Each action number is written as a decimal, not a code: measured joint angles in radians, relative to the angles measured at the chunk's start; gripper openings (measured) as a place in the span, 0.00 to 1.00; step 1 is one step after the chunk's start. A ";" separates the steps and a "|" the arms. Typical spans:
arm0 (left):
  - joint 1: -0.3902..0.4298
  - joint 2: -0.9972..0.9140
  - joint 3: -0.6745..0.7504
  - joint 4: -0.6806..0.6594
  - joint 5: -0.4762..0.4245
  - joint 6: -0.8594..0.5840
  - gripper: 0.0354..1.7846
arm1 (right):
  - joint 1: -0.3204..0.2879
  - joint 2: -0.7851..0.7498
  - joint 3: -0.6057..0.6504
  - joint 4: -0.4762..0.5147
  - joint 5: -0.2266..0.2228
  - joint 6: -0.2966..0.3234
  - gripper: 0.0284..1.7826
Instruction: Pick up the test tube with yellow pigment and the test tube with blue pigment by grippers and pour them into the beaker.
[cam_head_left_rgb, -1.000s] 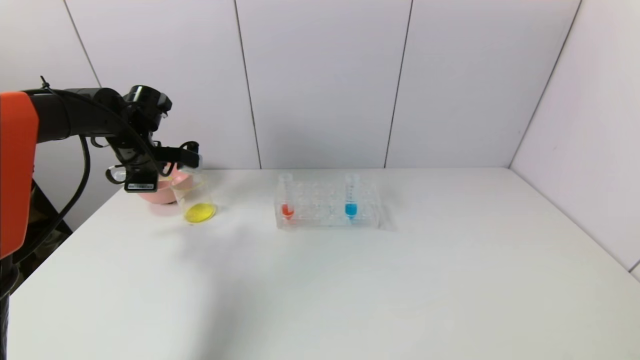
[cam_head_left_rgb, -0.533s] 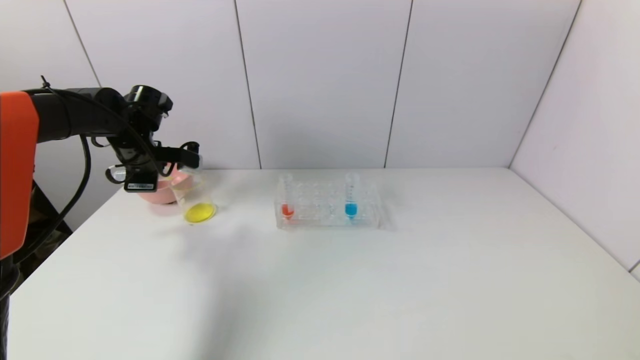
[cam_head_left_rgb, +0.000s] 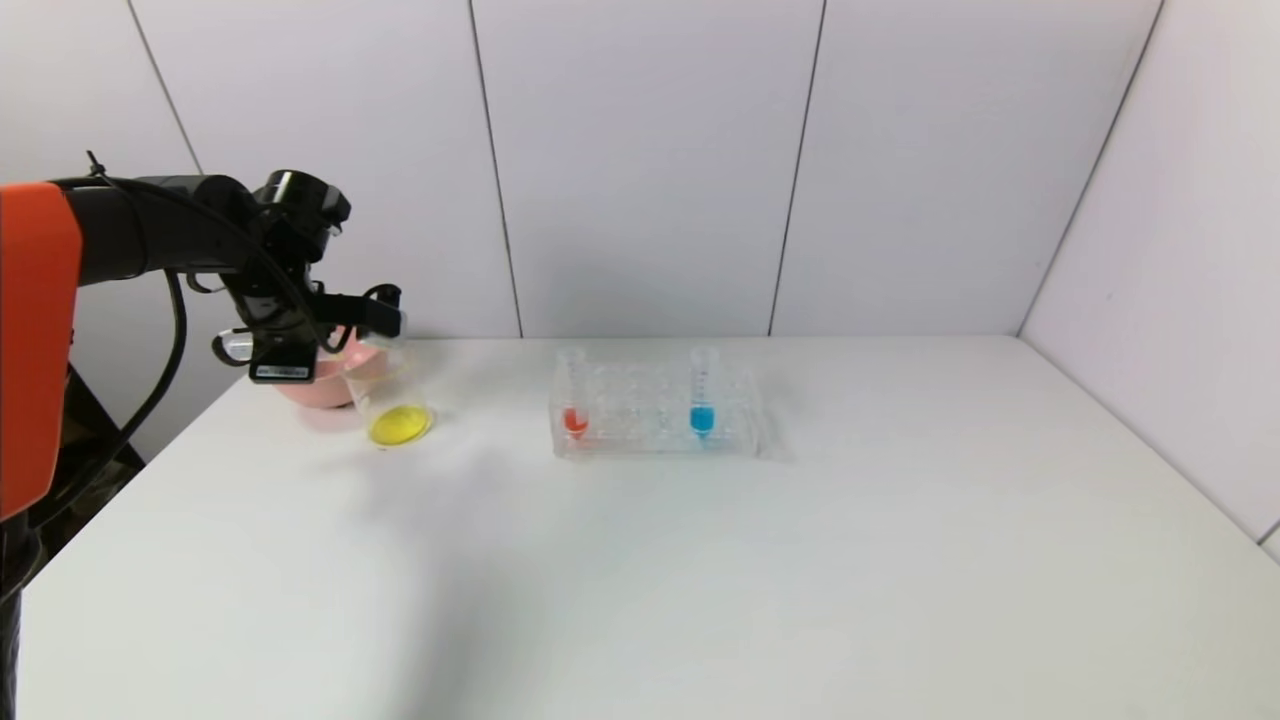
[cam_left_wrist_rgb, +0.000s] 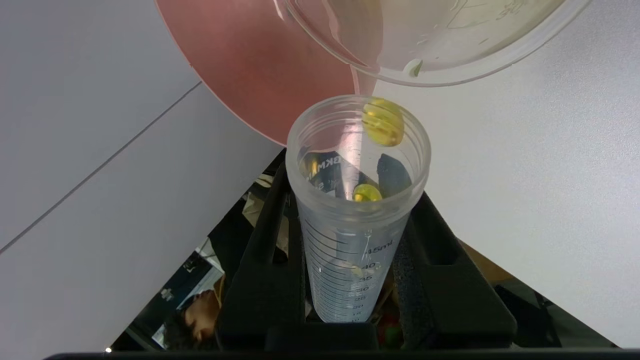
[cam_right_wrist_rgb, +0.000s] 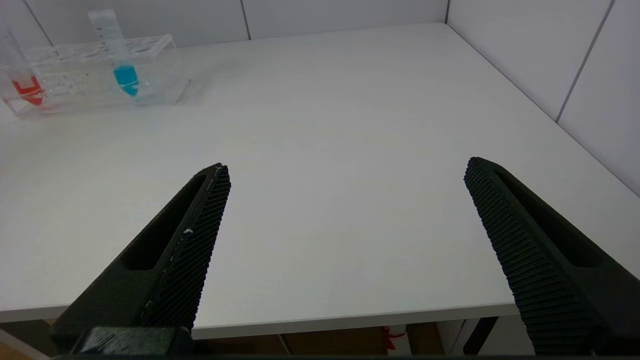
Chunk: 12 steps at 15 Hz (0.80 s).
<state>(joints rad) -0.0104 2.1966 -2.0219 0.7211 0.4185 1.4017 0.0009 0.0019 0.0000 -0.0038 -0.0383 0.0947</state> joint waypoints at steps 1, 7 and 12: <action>-0.003 0.000 0.000 0.000 0.001 0.000 0.27 | 0.000 0.000 0.000 0.000 0.000 0.000 0.96; -0.006 -0.001 0.000 0.007 0.000 -0.001 0.27 | 0.000 0.000 0.000 0.000 0.000 0.000 0.96; 0.020 -0.017 0.000 -0.011 -0.128 -0.116 0.27 | 0.000 0.000 0.000 0.000 0.000 0.000 0.96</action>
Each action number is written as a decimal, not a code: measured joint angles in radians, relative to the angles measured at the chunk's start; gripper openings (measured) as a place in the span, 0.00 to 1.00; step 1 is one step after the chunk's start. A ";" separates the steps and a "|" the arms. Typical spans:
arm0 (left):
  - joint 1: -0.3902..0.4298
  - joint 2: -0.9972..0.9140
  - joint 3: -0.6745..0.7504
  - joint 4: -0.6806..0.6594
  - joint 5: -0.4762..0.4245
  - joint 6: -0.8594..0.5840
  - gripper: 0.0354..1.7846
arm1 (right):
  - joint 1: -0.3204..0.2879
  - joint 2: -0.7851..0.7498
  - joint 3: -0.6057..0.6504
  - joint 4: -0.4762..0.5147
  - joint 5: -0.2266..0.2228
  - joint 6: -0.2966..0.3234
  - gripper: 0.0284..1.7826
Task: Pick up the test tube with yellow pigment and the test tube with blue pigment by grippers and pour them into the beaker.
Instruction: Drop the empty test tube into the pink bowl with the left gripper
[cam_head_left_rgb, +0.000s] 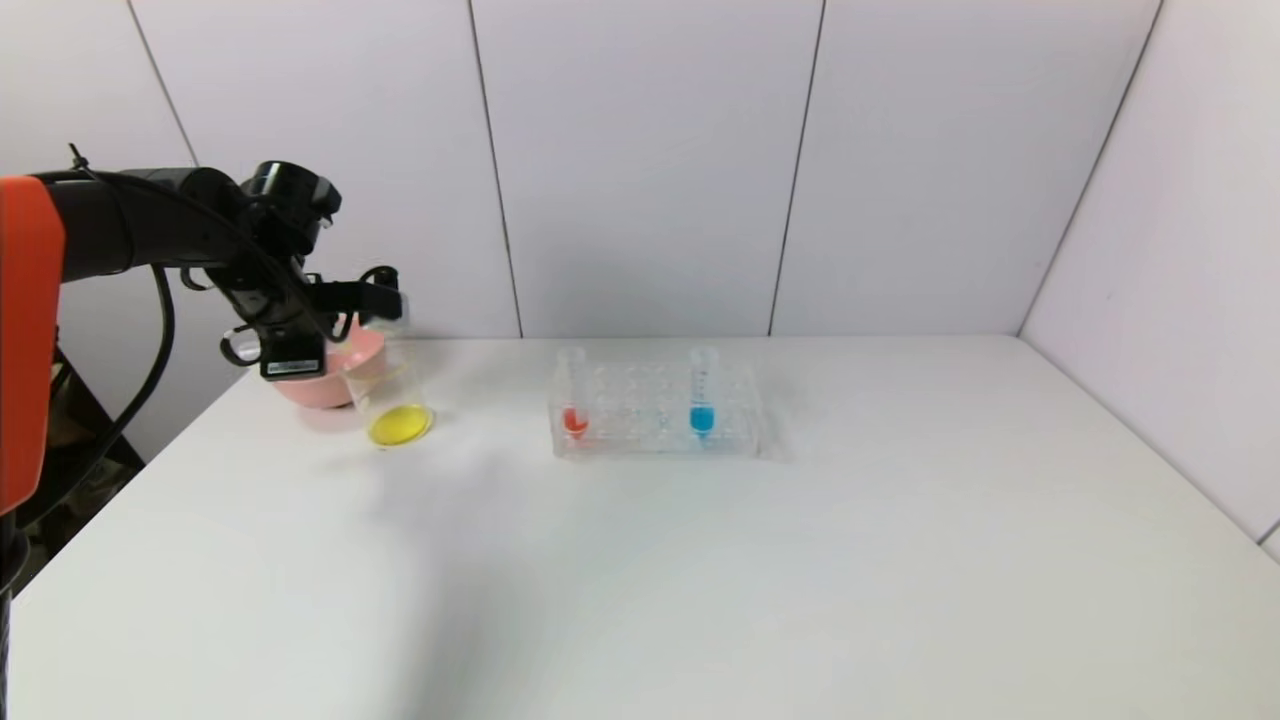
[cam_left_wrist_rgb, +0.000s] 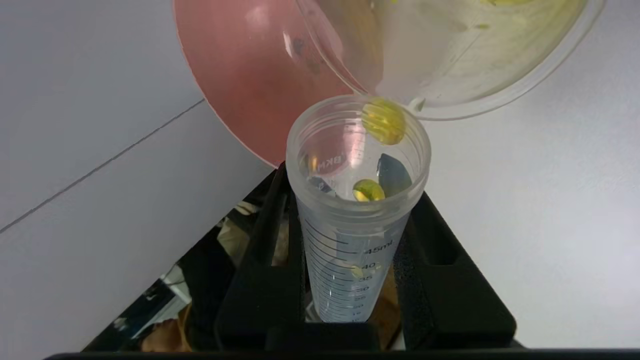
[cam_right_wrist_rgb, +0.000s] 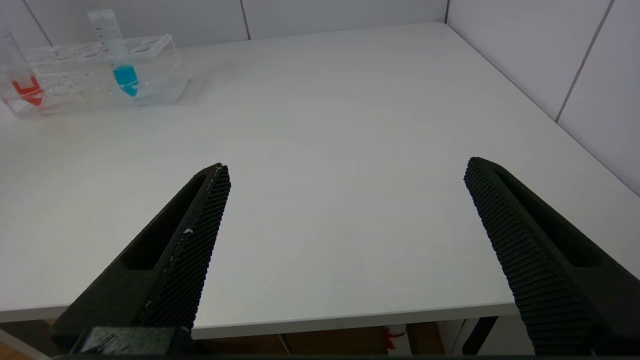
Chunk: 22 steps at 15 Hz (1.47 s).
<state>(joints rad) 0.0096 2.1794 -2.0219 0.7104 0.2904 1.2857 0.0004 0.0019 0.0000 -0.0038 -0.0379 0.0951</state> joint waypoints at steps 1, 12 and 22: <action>0.013 -0.007 0.000 -0.006 -0.054 -0.057 0.27 | 0.000 0.000 0.000 0.000 0.000 0.000 0.96; 0.146 -0.085 0.033 -0.298 -0.713 -0.803 0.27 | 0.000 0.000 0.000 0.000 0.000 0.000 0.96; 0.232 -0.021 0.043 -0.465 -0.725 -1.243 0.27 | 0.000 0.000 0.000 0.000 0.000 0.000 0.96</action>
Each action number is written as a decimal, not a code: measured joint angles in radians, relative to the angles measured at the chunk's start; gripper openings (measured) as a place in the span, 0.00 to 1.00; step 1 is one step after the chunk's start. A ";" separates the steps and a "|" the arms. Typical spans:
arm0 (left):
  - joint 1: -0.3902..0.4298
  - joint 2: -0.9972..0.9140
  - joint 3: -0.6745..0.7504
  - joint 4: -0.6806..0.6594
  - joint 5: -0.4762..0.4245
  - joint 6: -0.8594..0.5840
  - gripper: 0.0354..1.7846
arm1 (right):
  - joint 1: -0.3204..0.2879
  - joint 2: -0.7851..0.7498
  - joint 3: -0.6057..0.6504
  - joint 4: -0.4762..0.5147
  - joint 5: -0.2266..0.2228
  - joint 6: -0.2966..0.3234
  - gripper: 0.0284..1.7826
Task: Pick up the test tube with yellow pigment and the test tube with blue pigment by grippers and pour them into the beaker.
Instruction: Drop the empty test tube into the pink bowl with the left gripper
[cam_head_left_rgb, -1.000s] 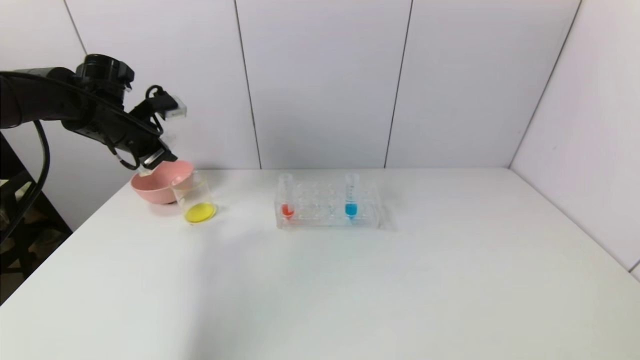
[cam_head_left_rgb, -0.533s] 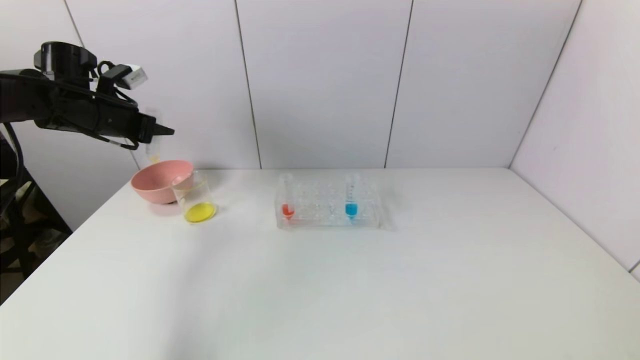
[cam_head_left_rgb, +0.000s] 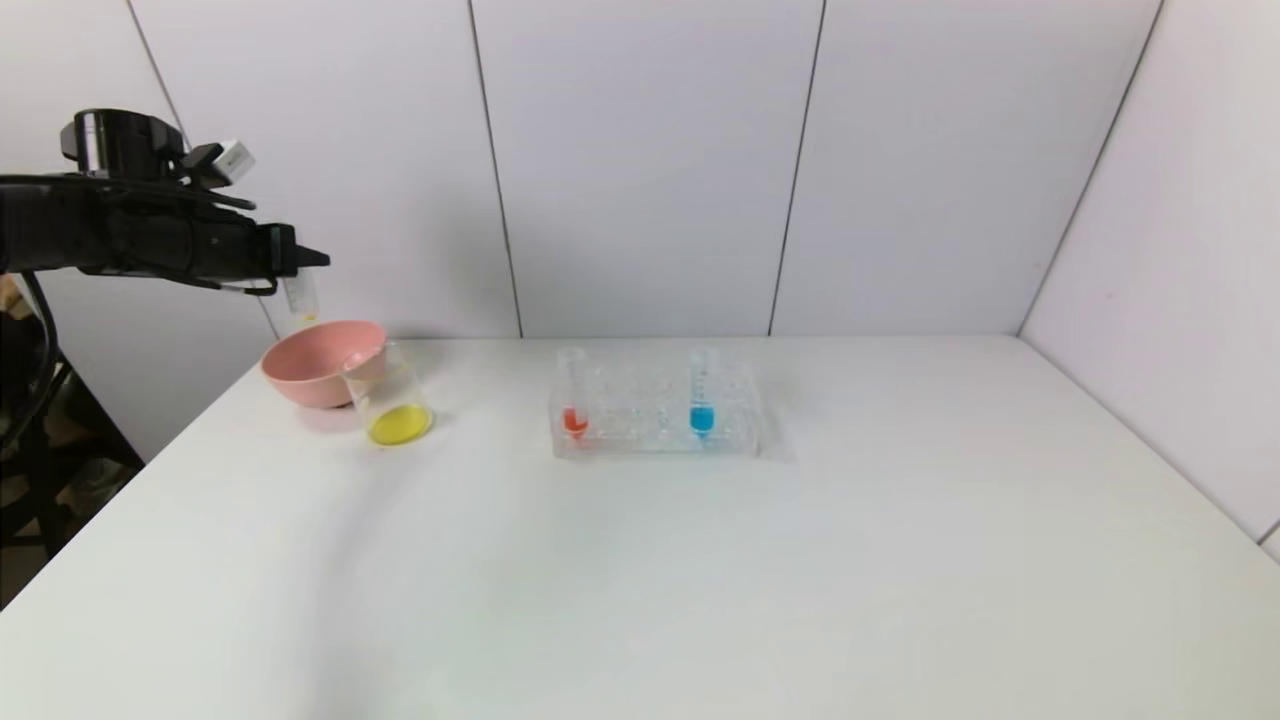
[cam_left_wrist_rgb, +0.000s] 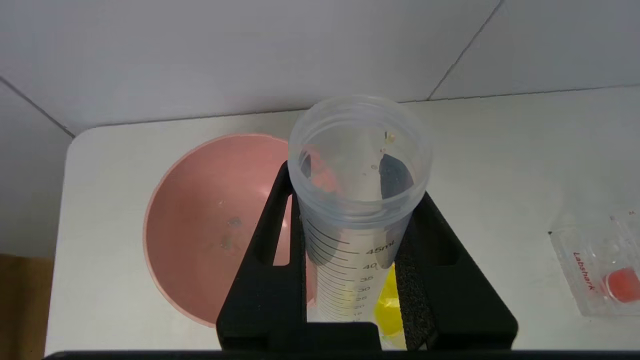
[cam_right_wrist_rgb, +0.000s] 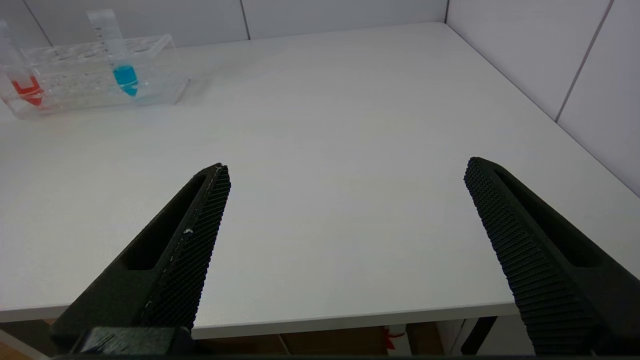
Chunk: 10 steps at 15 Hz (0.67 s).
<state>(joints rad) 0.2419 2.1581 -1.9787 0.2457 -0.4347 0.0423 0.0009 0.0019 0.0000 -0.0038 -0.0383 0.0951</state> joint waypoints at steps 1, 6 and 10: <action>0.001 0.009 -0.002 0.002 0.026 -0.004 0.27 | 0.000 0.000 0.000 0.000 0.000 0.000 0.96; 0.001 0.067 -0.006 -0.003 0.056 0.006 0.27 | 0.000 0.000 0.000 0.000 0.000 0.000 0.96; 0.000 0.095 -0.004 0.000 0.058 0.035 0.27 | 0.000 0.000 0.000 0.000 0.000 0.000 0.96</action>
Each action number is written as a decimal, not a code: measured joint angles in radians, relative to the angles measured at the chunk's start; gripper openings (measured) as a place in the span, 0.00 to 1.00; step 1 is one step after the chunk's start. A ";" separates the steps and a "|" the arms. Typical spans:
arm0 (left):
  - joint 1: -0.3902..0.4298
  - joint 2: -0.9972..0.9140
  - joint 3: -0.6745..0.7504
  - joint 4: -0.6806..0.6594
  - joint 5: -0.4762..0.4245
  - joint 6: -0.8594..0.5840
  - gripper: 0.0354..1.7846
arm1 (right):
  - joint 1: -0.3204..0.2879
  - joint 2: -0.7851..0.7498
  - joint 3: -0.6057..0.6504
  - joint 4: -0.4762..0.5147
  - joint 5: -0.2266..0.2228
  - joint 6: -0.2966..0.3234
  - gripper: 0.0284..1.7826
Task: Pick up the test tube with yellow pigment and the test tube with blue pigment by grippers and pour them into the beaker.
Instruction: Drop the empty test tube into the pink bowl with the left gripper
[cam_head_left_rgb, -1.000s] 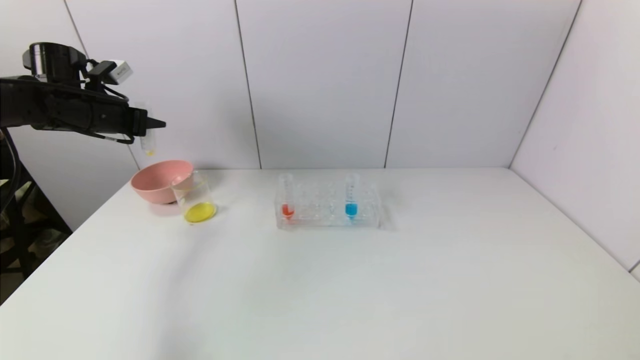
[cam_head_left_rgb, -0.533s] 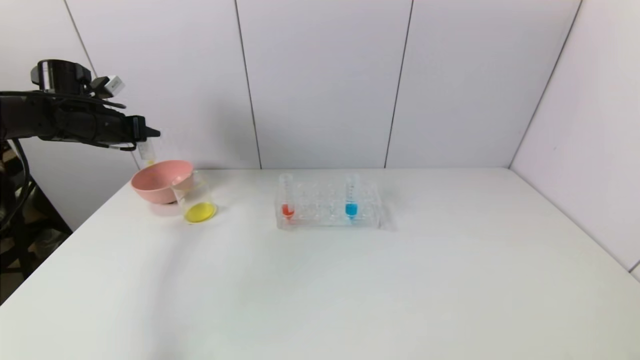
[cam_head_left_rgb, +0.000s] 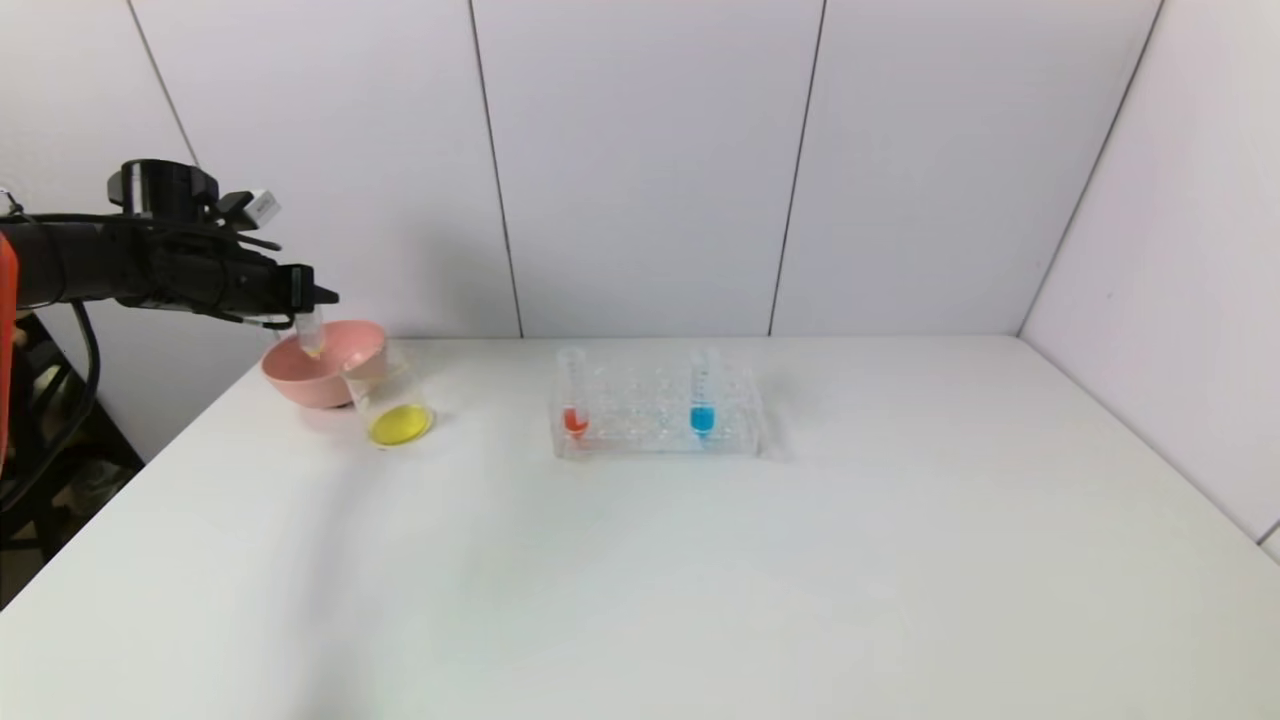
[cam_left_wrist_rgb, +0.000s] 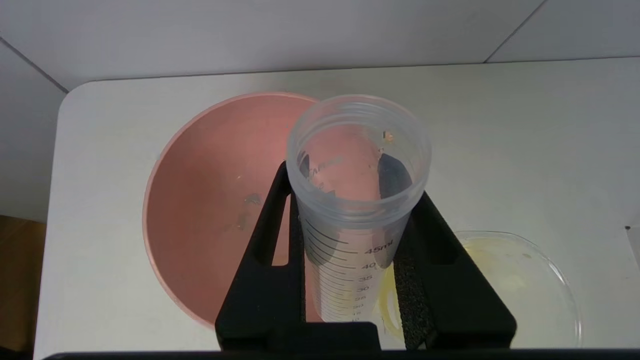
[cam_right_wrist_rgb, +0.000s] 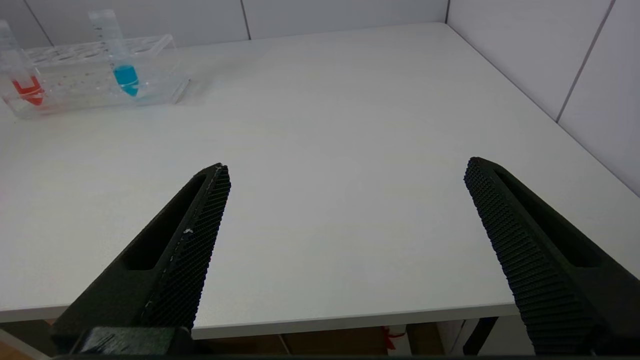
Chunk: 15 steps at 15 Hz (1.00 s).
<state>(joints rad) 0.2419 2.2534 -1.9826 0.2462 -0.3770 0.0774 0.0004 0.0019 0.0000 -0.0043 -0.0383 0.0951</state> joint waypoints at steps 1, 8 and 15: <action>0.001 0.003 0.003 0.002 0.000 0.000 0.27 | 0.000 0.000 0.000 0.000 0.000 0.000 0.96; 0.003 0.010 0.005 0.005 -0.001 -0.001 0.40 | 0.001 0.000 0.000 0.000 0.000 0.000 0.96; 0.003 -0.034 0.001 0.002 0.007 -0.009 0.94 | 0.000 0.000 0.000 0.000 0.000 0.000 0.96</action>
<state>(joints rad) 0.2447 2.2198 -1.9815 0.2481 -0.3704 0.0687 0.0009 0.0019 0.0000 -0.0038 -0.0383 0.0947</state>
